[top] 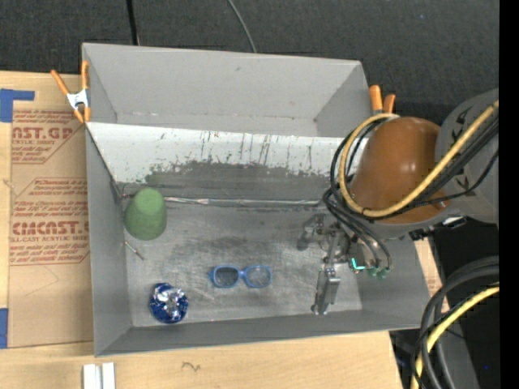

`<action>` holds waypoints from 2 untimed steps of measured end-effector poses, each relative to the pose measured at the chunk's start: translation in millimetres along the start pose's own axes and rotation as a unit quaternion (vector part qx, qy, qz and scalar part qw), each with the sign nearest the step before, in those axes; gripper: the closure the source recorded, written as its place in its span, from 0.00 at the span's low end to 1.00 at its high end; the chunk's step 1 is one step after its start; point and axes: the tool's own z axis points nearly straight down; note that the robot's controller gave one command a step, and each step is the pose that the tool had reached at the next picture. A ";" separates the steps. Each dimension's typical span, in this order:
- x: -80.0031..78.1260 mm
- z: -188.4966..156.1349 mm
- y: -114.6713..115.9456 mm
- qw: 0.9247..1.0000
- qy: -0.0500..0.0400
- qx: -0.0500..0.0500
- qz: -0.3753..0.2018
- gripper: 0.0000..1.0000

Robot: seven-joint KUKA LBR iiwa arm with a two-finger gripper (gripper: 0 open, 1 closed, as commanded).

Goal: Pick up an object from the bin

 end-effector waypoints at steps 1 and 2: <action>-18.1 98.9 81.8 0.999 -0.011 -0.001 -0.044 0.00; -15.5 98.7 79.6 0.999 -0.006 0.000 -0.043 1.00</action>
Offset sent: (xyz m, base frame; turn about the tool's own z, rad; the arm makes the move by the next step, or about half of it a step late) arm 0.0133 0.0788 -0.0997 -0.0846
